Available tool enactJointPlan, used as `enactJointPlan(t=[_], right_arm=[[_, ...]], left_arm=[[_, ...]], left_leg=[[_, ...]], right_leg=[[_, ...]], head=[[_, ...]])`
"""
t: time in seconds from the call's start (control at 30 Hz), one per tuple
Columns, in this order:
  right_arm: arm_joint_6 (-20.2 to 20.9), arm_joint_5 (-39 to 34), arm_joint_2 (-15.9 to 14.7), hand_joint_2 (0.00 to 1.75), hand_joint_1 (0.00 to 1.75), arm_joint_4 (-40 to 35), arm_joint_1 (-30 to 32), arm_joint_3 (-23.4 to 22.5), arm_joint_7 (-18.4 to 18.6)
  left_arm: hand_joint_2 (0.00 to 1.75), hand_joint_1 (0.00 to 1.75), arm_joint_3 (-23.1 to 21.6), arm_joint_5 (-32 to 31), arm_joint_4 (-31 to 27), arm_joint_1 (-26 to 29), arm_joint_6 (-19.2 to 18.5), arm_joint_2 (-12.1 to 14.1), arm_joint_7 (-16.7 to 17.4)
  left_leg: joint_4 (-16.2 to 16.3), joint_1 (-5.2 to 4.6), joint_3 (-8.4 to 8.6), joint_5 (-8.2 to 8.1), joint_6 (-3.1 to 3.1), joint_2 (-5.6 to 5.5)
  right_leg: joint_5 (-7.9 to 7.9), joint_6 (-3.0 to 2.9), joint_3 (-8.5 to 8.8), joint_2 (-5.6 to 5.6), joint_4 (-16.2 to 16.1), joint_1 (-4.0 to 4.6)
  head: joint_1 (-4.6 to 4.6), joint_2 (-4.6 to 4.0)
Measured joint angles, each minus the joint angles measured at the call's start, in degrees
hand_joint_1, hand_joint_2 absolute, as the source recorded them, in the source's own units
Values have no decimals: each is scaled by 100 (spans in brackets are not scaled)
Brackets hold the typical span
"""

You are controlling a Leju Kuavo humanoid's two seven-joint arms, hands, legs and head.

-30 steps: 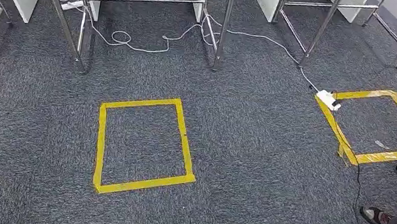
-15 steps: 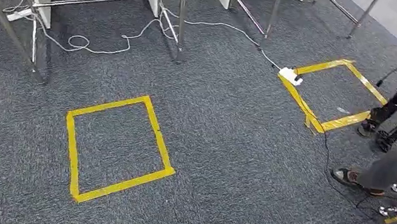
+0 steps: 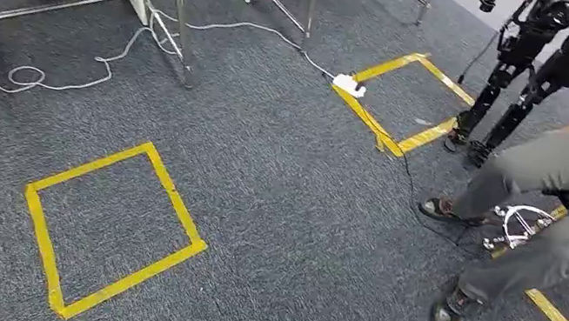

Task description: Take the parts from the cabinet and place them on the table.

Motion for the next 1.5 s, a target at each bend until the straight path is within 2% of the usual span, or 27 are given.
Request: enactJointPlan(t=[0.07,0.13,0.17,0.27,0.3,0.37,0.4,0.43,0.47,0.57,0.6,0.67,0.77,0.8,0.87,0.9,0.93,0.97,1.1,1.17,1.23,1.3,1.33,1.4,1.43,1.47,1.5], right_arm=[[4,0,-22,0,0,0,49,0,0],[13,-2,-35,0,0,2,45,0,0],[22,-2,-33,0,0,2,25,0,0],[74,-11,-46,0,0,2,18,0,2],[103,-15,-52,0,0,2,36,0,11],[125,-2,-63,0,0,2,48,0,24],[140,7,-74,0,0,0,40,0,26],[177,26,-65,0,0,2,21,4,26],[188,46,-74,0,0,0,8,9,26],[192,68,-83,0,0,0,23,13,28],[192,70,-83,0,0,0,19,15,31],[195,83,-85,0,0,0,33,15,35],[212,101,-90,0,0,0,12,20,44],[229,101,-90,0,0,0,16,20,63],[267,98,-92,0,0,0,34,20,100],[289,94,-92,0,0,0,33,20,105],[293,92,-90,0,0,2,35,20,105],[295,92,-83,0,0,2,9,20,105],[295,87,-98,0,0,2,43,20,114],[295,87,-96,0,0,2,49,20,125],[295,87,-98,0,0,2,2,20,125],[295,87,-101,0,0,2,15,20,125],[295,87,-107,0,0,2,31,20,125],[295,85,-116,0,0,2,35,20,129],[295,85,-114,0,0,2,27,20,129],[299,85,-87,0,0,2,8,20,129],[299,83,-96,0,0,0,1,20,129]], left_arm=[[0,0,7,9,-2,-4,0,-18,2],[0,0,7,7,-4,-17,0,-33,2],[0,0,7,7,-4,-9,-2,-35,2],[0,0,9,7,-4,8,-9,-44,4],[0,0,9,7,-4,3,-9,-46,4],[0,0,9,9,-4,-3,-11,-52,18],[0,0,9,9,-4,-3,-11,-59,22],[0,0,9,9,-4,-5,-9,-55,26],[0,0,9,9,-4,-5,-7,-59,24],[0,0,9,11,-4,-15,-4,-63,24],[0,0,11,13,-7,-16,-4,-68,24],[0,0,9,13,-7,-22,-2,-68,20],[0,0,9,13,-4,30,2,-68,22],[0,0,9,13,-4,36,2,-68,22],[0,0,9,2,-4,28,2,-68,28],[0,0,9,-20,-4,20,-2,-68,37],[0,0,9,-31,-4,13,-4,-66,44],[0,0,9,-35,-4,17,-4,-54,55],[0,0,9,-35,-7,-33,-7,-66,74],[0,0,9,-35,-9,-50,-4,-72,72],[0,0,9,-35,-9,-24,-4,-70,74],[0,0,9,-35,-7,-26,-7,-70,77],[0,0,9,-35,-7,-30,-7,-74,77],[0,0,9,-35,-9,-31,-7,-76,77],[0,0,9,-35,-9,-34,-7,-72,76],[0,0,9,-35,-9,-35,-7,-63,74],[0,0,9,-35,-9,-41,-7,-63,70]], left_leg=[[-61,-25,26,59,88,156],[-131,-3,32,114,190,309],[-130,-10,33,113,196,412],[-125,-42,17,107,200,713],[-124,-42,17,103,193,793],[-122,-33,39,86,165,934],[-118,-33,60,71,138,988],[-126,-68,91,52,106,1047],[-115,-104,105,18,49,1102],[-154,-86,177,11,-38,1270],[-127,-50,163,-32,-97,1209],[377,-32,-31,-424,-118,648],[1826,-37,-738,-1041,-107,463],[1904,-37,-804,-978,-97,462],[1331,-36,-581,-515,-54,440],[808,-35,-346,-223,-16,336],[386,-31,-159,-28,34,68],[-1,-64,-72,83,62,-148],[-70,-56,-47,132,145,155],[-95,-61,-33,150,207,292],[-92,-74,-28,136,223,516],[-89,-74,-31,122,213,693],[-87,-69,-23,109,196,768],[-84,-44,26,67,133,910],[-78,-62,71,33,79,975],[-72,-113,84,-14,24,1030],[-69,-108,111,-30,-14,1075]], right_leg=[[49,122,-94,153,-45,7],[-132,70,-238,-409,293,29],[-326,37,-437,-565,670,22],[-730,81,-986,-677,1832,-7],[-667,132,-916,-686,1737,-20],[-336,247,-359,-789,822,-46],[-185,281,-39,-963,277,-67],[-172,220,99,-1268,37,-52],[-141,181,140,-1229,-10,28],[-128,45,35,-1007,-1,44],[-97,-26,116,-934,-36,-45],[-64,-102,112,-825,-45,-61],[-51,-181,90,-573,-42,-9],[-50,-181,94,-487,-41,-1],[-49,-177,123,-310,-38,7],[-48,-175,143,-218,-37,8],[-46,-172,137,-147,-42,-8],[-59,-142,104,-80,25,88],[-34,-26,-50,152,35,92],[-270,-63,-245,-508,464,97],[-697,-72,-733,-659,1412,52],[-794,22,-978,-678,1901,-8],[-690,96,-874,-694,1711,-41],[-308,249,-323,-842,695,-107],[-157,290,-11,-1134,145,-132],[-146,251,26,-1314,116,-75],[-129,175,16,-1192,116,-66]], head=[[-7,0],[11,0],[35,0],[44,0],[37,0],[48,0],[52,0],[63,0],[61,-2],[22,0],[31,0],[-53,0],[-44,0],[-48,0],[-48,0],[-50,0],[-48,0],[-44,0],[-22,0],[5,0],[15,0],[20,0],[24,0],[22,0],[39,0],[68,0],[39,0]])
